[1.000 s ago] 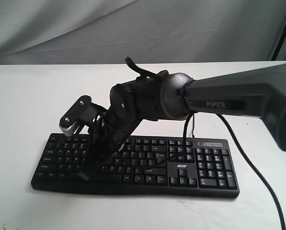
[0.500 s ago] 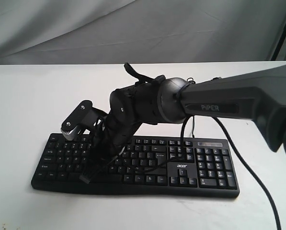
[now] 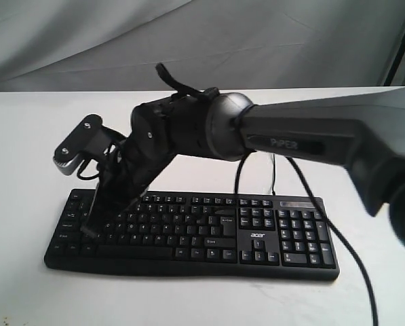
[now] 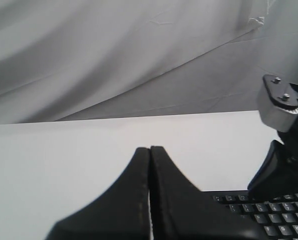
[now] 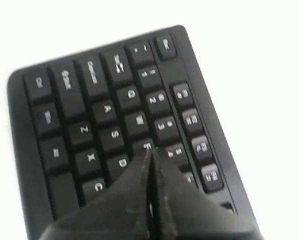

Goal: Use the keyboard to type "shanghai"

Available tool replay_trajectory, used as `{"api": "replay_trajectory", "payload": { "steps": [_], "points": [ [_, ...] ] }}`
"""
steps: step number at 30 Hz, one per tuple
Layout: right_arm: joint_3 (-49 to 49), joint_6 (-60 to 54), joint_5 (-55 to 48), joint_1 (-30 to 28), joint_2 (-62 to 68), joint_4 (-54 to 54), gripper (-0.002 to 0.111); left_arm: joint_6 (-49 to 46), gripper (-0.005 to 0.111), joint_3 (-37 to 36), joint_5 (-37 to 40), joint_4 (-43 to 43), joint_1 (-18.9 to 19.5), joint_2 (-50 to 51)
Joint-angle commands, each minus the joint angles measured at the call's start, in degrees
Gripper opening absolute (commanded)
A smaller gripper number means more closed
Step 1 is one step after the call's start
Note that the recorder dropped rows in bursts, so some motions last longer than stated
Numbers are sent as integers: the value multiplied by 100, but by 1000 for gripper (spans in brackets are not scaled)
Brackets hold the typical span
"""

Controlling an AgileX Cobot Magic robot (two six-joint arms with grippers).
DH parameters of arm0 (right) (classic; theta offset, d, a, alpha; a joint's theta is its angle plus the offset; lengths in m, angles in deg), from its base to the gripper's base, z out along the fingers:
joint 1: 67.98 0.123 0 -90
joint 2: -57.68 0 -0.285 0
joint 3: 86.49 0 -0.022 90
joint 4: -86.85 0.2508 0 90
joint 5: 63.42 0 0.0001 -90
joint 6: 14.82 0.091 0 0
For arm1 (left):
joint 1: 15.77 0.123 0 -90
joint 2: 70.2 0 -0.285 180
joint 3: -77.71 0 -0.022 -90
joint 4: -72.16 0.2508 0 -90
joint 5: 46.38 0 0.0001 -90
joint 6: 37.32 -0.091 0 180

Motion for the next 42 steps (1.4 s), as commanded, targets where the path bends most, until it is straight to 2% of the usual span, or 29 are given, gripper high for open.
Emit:
{"api": "replay_trajectory", "payload": {
  "steps": [1,9,37,42],
  "points": [
    [-874,-29,-419,155,512,-57,0,15,0,-10,-34,0,-37,-14],
    [-1984,-277,-1027,270,1178,225,0,15,0,-10,-34,0,-37,-14],
    [-1986,-291,-1088,270,1414,391,0,15,0,-10,-34,0,-37,-14],
    [-1986,-263,-1152,270,1199,128,0,15,0,-10,-34,0,-37,-14]
  ]
}}
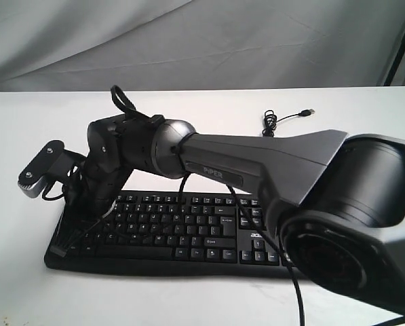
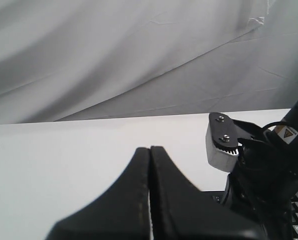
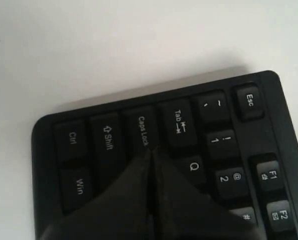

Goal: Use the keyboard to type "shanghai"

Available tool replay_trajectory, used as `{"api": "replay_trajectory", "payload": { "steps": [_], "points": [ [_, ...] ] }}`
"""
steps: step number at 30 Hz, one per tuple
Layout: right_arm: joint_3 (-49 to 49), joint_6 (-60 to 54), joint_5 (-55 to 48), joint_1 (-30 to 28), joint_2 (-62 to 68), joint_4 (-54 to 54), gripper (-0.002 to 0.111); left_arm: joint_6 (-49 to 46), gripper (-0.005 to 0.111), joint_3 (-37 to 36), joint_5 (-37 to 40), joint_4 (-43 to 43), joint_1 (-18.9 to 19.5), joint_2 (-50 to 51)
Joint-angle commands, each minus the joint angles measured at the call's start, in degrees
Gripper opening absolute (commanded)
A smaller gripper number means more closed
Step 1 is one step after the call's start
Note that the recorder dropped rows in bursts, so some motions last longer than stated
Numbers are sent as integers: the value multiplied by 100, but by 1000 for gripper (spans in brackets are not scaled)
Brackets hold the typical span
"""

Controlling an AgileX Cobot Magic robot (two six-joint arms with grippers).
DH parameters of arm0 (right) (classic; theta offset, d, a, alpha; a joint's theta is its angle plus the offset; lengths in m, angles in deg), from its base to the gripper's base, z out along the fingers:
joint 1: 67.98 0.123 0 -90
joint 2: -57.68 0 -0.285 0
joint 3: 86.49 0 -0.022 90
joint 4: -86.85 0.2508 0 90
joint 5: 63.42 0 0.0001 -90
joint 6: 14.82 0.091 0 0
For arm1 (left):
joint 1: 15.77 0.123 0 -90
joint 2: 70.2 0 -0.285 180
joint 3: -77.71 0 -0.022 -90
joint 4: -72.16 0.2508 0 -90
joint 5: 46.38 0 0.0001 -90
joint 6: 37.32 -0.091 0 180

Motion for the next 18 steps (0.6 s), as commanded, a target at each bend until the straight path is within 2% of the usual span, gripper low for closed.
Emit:
{"api": "replay_trajectory", "payload": {
  "steps": [1,3,5,8,12,18],
  "points": [
    [-31,7,-208,-16,-250,-311,0,15,0,-10,-34,0,-37,-14],
    [112,99,-387,-75,-418,-467,0,15,0,-10,-34,0,-37,-14],
    [700,99,-159,-218,-755,-467,0,15,0,-10,-34,0,-37,-14],
    [2150,110,713,-510,-1478,-323,0,15,0,-10,-34,0,-37,-14],
    [3395,82,1464,-786,-2176,-92,0,15,0,-10,-34,0,-37,-14],
    [3782,-239,1842,-850,-2233,314,0,15,0,-10,-34,0,-37,-14]
  ]
}}
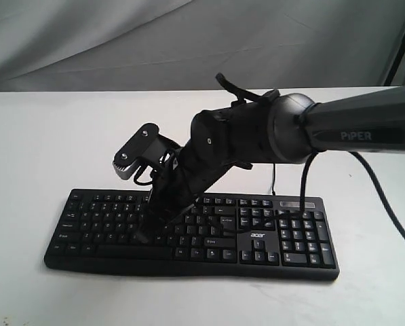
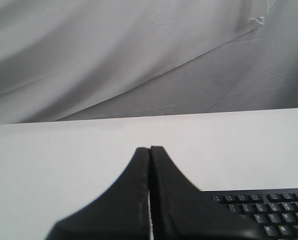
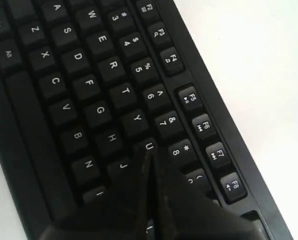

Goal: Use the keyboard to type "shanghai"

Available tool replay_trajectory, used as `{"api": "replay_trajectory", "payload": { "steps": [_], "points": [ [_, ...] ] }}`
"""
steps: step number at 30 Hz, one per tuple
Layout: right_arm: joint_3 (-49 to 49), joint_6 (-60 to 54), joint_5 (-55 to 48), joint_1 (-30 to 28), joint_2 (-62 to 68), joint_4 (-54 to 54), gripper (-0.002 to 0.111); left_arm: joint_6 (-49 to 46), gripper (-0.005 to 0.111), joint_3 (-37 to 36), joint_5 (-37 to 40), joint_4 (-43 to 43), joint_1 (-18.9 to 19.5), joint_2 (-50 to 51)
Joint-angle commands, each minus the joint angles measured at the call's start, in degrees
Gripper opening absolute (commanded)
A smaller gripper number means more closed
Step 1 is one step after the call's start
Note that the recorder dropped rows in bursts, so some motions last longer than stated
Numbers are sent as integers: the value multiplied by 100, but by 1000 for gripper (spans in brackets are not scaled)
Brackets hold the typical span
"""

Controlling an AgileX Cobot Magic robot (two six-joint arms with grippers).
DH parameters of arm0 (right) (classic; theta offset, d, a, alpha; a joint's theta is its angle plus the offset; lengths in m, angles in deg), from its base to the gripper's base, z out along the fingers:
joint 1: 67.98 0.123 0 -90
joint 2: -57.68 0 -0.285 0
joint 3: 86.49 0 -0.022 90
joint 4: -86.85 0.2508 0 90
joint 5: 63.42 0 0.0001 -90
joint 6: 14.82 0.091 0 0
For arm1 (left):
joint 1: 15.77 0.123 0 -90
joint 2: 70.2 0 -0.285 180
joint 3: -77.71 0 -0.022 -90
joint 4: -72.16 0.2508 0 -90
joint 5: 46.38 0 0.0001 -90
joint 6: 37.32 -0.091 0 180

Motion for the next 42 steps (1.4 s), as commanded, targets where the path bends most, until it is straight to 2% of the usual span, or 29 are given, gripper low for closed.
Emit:
{"api": "replay_trajectory", "payload": {
  "steps": [1,42],
  "points": [
    [80,-242,249,-42,8,307,0,15,0,-10,-34,0,-37,-14],
    [106,-223,165,-157,387,452,0,15,0,-10,-34,0,-37,-14]
  ]
}}
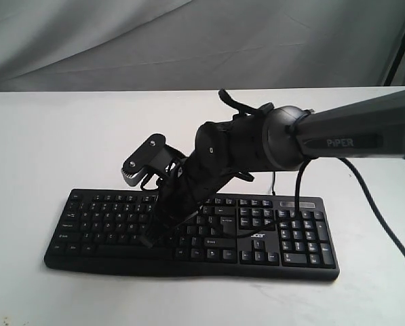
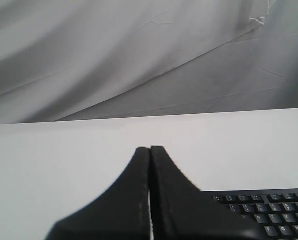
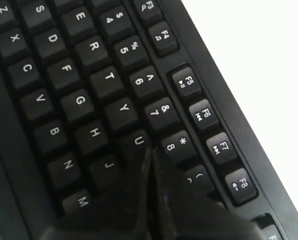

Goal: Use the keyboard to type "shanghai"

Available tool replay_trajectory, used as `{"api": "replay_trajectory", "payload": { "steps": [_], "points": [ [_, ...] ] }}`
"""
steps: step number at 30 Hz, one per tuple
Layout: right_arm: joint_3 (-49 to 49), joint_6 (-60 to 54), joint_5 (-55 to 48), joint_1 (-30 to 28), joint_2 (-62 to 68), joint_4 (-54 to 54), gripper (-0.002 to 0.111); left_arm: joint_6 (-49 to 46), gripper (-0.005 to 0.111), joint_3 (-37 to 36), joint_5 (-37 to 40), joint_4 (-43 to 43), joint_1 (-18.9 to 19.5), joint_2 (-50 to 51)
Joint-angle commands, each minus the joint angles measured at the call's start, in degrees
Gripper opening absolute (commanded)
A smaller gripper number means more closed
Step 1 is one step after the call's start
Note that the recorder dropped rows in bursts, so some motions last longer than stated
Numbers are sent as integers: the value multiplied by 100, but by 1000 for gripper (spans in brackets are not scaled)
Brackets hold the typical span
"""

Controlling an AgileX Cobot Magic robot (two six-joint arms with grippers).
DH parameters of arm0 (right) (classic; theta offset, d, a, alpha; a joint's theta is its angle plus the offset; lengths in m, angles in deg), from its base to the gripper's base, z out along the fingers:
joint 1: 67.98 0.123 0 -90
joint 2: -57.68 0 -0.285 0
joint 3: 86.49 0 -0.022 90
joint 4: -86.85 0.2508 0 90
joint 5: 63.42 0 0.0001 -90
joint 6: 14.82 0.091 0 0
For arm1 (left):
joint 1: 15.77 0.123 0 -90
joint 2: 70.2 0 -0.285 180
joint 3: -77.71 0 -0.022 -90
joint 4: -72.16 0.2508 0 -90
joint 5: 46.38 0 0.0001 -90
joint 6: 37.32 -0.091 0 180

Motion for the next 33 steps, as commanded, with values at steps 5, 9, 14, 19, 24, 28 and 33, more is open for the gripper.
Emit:
{"api": "replay_trajectory", "payload": {
  "steps": [5,9,14,19,24,28,33],
  "points": [
    [15,1,-121,-32,-137,26,0,15,0,-10,-34,0,-37,-14],
    [15,12,-185,-32,-424,-100,0,15,0,-10,-34,0,-37,-14],
    [15,22,-198,-32,-657,-185,0,15,0,-10,-34,0,-37,-14],
    [89,36,-4,-41,-849,-241,0,15,0,-10,-34,0,-37,-14],
    [506,65,227,-150,-1335,-250,0,15,0,-10,-34,0,-37,-14],
    [1068,65,638,-150,-1920,-276,0,15,0,-10,-34,0,-37,-14],
    [1667,65,884,-150,-2720,-384,0,15,0,-10,-34,0,-37,-14]
  ]
}}
